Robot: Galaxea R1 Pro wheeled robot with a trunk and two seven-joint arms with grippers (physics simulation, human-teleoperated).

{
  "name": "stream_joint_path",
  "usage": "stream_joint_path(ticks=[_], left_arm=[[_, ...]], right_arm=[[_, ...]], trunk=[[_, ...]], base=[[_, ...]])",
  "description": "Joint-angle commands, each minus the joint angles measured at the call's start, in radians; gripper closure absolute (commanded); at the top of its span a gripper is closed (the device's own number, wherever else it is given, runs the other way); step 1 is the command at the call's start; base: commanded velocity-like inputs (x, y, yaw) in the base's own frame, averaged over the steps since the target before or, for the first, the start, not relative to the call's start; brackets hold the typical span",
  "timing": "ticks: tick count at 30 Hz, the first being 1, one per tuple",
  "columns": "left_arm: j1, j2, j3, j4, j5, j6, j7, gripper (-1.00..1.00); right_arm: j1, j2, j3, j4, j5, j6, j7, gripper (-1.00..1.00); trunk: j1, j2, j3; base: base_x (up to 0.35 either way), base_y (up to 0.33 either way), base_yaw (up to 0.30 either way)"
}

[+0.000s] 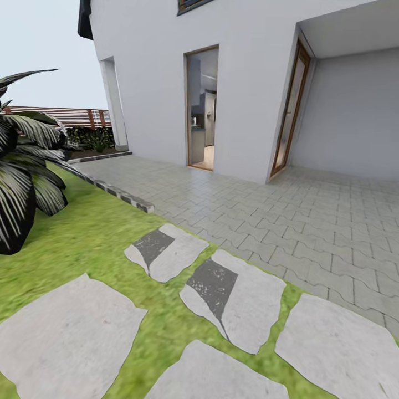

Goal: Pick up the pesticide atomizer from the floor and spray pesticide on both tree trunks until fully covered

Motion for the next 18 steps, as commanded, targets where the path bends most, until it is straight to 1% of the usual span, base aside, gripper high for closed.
stream_joint_path(ticks=[1, 18], left_arm=[[-0.001, 0.000, -0.001, 0.001, 0.005, -0.003, 0.001, -1.00], [-0.001, 0.000, -0.001, 0.001, 0.006, -0.003, 0.001, -1.00]], right_arm=[[0.000, 0.000, -0.001, 0.001, 0.001, -0.003, 0.000, -1.00], [0.000, 0.000, 0.000, 0.001, 0.001, -0.003, 0.000, -1.00]], trunk=[[0.000, 0.000, -0.001], [0.000, 0.000, -0.001]], base=[[0.316, -0.120, 0.000], [0.305, -0.129, 0.000]])
